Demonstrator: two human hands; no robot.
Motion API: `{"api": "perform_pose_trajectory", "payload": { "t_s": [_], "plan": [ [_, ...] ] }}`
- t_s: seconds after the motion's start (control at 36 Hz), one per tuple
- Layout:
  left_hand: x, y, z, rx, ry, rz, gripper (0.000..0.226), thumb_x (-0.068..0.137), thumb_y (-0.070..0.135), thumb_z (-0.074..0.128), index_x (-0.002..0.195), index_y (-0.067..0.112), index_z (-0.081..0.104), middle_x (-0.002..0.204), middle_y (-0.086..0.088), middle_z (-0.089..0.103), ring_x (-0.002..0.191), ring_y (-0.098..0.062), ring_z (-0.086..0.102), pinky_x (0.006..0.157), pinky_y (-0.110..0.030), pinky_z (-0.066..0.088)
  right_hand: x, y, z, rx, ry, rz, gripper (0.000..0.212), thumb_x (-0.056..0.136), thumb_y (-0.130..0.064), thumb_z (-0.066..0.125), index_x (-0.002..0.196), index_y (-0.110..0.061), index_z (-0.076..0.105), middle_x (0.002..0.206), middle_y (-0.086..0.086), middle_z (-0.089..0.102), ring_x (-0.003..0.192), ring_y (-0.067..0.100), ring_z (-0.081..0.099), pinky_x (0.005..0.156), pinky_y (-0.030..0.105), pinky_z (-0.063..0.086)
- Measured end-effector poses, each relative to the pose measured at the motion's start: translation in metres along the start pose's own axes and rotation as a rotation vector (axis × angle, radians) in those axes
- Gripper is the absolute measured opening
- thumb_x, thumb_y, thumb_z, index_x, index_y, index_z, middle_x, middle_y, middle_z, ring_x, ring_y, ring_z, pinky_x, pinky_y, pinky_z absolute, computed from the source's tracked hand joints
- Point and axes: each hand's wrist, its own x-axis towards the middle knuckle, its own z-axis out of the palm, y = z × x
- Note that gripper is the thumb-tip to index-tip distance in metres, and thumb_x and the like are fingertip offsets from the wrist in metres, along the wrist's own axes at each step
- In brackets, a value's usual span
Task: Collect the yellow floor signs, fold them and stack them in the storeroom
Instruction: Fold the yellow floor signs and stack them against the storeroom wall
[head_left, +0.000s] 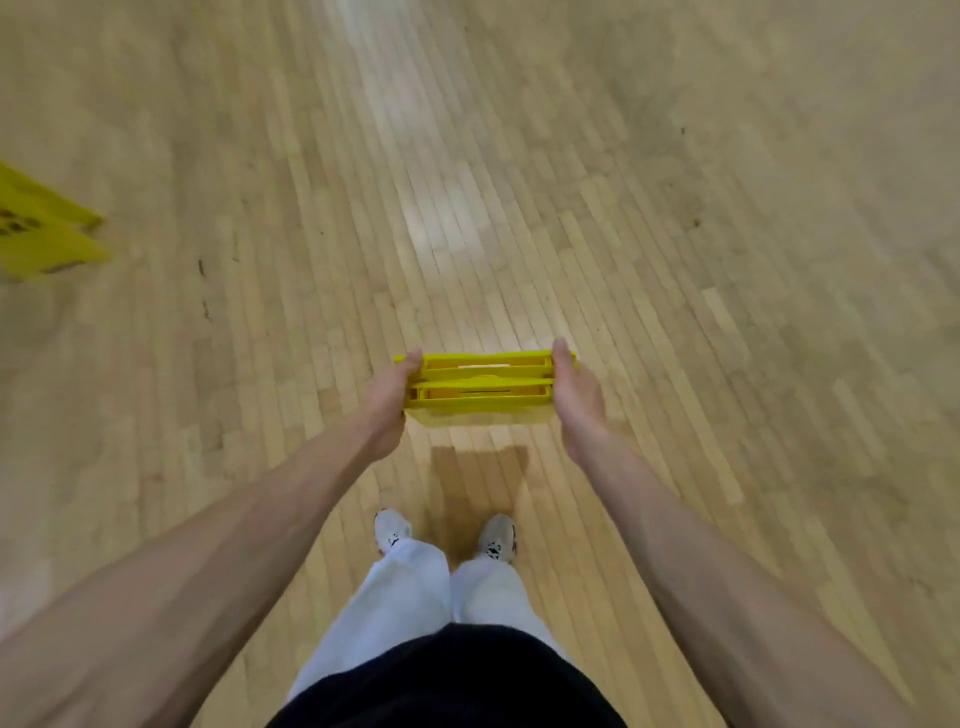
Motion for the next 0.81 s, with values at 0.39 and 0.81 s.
{"api": "perform_pose_trajectory", "payload": {
  "t_s": [0.39, 0.81],
  "plan": [
    [-0.091, -0.009, -0.162, -0.374, 0.286, 0.066, 0.024, 0.1, 0.035, 0.043, 0.091, 0.019, 0.059, 0.095, -0.002, 0.065, 0.08, -0.01, 0.06, 0.067, -0.024, 0.045, -0.089, -0.06, 0.144, -0.156, -0.409, -0.098, 0.078, 0.085, -0.072, 0.046, 0.13, -0.008, 0.057, 0.128, 0.009, 0.061, 0.118, 0.029, 0.058, 0.094, 0.042, 0.049],
    [-0.26, -0.122, -0.391, -0.586, 0.556, 0.119, 0.022, 0.094, 0.037, 0.054, 0.095, 0.016, 0.062, 0.096, -0.006, 0.067, 0.089, -0.021, 0.062, 0.089, -0.033, 0.048, -0.318, 0.007, 0.322, -0.254, -0.676, -0.133, 0.111, 0.04, -0.083, 0.063, 0.121, -0.007, 0.061, 0.118, 0.009, 0.066, 0.11, 0.032, 0.063, 0.097, 0.052, 0.052]
  ]
}}
